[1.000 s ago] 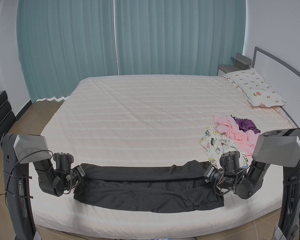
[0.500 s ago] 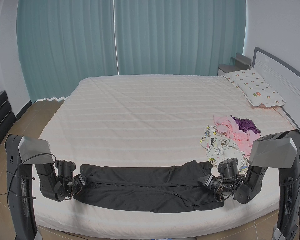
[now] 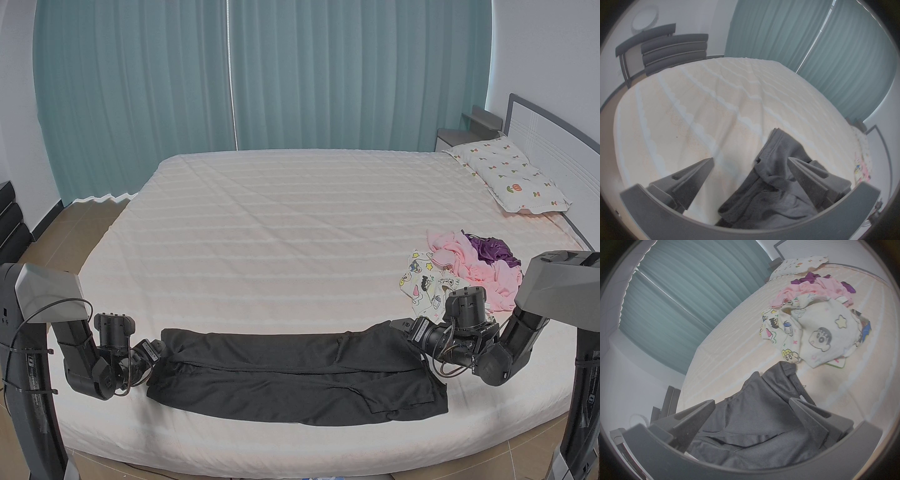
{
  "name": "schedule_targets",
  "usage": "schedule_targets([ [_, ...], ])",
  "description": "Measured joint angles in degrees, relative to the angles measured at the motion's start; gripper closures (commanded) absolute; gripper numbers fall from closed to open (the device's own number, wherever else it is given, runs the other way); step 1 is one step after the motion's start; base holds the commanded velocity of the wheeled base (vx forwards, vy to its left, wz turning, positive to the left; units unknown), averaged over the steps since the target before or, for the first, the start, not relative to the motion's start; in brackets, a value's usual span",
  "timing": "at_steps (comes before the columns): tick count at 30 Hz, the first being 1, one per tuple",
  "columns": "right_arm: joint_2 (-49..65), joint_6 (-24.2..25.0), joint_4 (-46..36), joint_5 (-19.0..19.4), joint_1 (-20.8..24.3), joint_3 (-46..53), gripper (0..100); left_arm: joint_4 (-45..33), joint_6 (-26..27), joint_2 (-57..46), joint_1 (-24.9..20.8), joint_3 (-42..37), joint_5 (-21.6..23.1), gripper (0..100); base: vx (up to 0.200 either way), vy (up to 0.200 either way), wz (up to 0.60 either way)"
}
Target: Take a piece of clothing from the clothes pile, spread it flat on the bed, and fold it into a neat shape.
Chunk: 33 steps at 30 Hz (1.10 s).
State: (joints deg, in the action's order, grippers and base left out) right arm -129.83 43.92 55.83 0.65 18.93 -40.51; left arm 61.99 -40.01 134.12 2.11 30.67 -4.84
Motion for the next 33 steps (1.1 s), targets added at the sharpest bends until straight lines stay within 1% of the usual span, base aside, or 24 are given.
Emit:
schedule_targets([
  [4,-2.63,-3.36,-1.34,1.71,-0.2,-3.47,0,0.04,-2.77,-0.85,0.34,0.35,1.91,0,0.0,0.0,0.0],
  [7,-4.49,-5.56,-1.78,3.25,-0.59,-5.11,0,0.06,-3.25,-1.05,0.45,0.41,2.28,0,0.0,0.0,0.0],
  [11,-6.5,-7.23,-2.05,4.28,-1.21,-6.49,0,0.11,-3.4,-1.07,0.5,0.55,2.44,0,0.0,0.0,0.0],
  [12,-6.86,-7.45,-2.13,4.52,-1.27,-6.7,100,0.11,-3.38,-1.07,0.5,0.57,2.44,0,0.0,0.0,0.0],
  [21,-8.64,-9.79,-3.41,4.61,-1.73,-6.75,100,0.11,-3.45,-1.07,0.67,0.5,2.41,0,0.0,0.0,0.0],
  [32,-8.24,-11.14,-2.99,4.17,-4.08,-4.52,100,0.22,-3.38,-1.38,0.87,0.11,2.27,0,0.0,0.0,0.0],
  [33,-8.18,-11.19,-3.01,4.17,-4.24,-4.35,0,0.22,-3.38,-1.44,0.87,0.11,2.24,0,0.0,0.0,0.0],
])
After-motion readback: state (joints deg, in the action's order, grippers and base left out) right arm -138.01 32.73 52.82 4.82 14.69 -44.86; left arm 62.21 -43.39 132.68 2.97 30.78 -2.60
